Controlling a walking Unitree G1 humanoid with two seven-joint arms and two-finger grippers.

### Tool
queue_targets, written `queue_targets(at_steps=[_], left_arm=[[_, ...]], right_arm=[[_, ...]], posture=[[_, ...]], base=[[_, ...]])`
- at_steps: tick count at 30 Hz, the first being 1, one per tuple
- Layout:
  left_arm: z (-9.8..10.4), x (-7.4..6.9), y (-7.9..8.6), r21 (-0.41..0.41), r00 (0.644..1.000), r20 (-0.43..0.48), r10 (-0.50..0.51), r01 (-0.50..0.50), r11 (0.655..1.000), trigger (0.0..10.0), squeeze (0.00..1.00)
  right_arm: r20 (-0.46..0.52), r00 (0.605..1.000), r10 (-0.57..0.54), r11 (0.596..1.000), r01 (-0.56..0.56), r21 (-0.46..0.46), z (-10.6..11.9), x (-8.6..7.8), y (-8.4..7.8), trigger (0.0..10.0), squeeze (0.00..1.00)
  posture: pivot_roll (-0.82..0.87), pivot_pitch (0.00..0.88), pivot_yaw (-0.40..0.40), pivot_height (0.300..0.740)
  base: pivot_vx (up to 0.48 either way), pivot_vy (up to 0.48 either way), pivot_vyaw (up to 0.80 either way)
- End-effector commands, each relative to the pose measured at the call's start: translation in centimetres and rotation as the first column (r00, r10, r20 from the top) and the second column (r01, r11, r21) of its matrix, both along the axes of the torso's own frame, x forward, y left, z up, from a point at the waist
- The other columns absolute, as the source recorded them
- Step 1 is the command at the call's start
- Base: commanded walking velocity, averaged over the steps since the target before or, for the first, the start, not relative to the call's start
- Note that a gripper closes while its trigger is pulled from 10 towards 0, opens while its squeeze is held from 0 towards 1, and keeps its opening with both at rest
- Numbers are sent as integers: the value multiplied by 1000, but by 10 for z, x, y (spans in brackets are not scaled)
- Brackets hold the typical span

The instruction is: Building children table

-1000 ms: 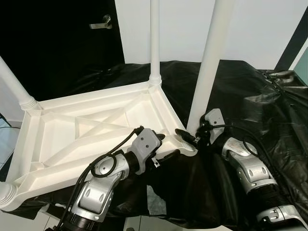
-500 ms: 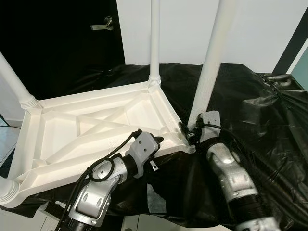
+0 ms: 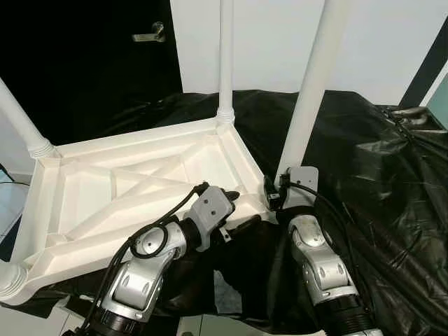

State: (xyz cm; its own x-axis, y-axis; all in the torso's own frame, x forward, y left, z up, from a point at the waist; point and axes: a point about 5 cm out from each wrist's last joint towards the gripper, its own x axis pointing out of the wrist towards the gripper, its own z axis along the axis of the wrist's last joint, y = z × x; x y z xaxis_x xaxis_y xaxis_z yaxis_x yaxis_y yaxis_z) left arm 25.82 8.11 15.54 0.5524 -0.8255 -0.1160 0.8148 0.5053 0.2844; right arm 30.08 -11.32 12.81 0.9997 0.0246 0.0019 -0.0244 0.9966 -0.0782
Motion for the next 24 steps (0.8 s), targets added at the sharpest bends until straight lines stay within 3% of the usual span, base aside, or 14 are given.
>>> queue_targets(at_steps=[1,4,8,9,10,14,17,18,21,22,24], left_arm=[[-5,1,2,10,999,0,42,-42,999,10000,0],[-6,-1,2,13,999,-1,42,-42,999,10000,0],[-9,-3,4,32,999,-8,35,-35,999,10000,0],[-10,-4,4,30,999,-17,27,-27,999,10000,0],[-10,-4,4,30,999,-17,27,-27,999,10000,0],[-11,-6,4,34,1000,-27,10,-9,999,10000,0],[-11,-6,3,35,1000,-26,9,-8,999,10000,0],[-11,-6,3,34,1000,-27,6,-5,999,10000,0],[-10,-6,3,34,1000,-27,5,-4,999,10000,0],[-9,-5,3,33,1000,-27,2,-2,999,10000,0],[-9,-4,3,32,1000,-27,3,-2,999,10000,0]], right_arm=[[-29,999,-15,1000,15,-1,-6,-2,-7,10000,1000],[7,1000,18,1000,-18,-24,-1,-3,-12,10000,1000],[39,985,166,986,-165,-27,5,-7,-22,10000,1000],[43,970,238,971,-237,-31,7,-8,-26,10000,0],[43,970,238,971,-237,-31,7,-8,-26,10000,0],[29,905,424,904,-421,-80,12,-5,-41,10000,0],[22,882,471,879,-466,-104,13,-1,-44,10000,0],[2,849,528,843,-524,-123,14,1,-43,10000,0],[-14,825,565,816,-562,-135,14,3,-42,10000,0],[-48,767,639,757,-639,-134,13,8,-37,10000,0],[-56,755,654,743,-654,-141,13,10,-36,10000,0]], posture=[[75,0,-5,740],[74,0,-7,740],[69,0,-6,740],[63,0,-2,740],[63,0,-2,740],[59,0,6,740],[59,0,6,740],[56,0,12,740],[58,0,16,740],[60,0,17,740],[60,0,17,740]], base=[[0,0,0],[0,0,0],[0,0,0],[0,0,0],[0,0,0],[0,0,0],[0,0,0],[0,0,0],[0,0,0],[0,0,0],[0,0,0]])
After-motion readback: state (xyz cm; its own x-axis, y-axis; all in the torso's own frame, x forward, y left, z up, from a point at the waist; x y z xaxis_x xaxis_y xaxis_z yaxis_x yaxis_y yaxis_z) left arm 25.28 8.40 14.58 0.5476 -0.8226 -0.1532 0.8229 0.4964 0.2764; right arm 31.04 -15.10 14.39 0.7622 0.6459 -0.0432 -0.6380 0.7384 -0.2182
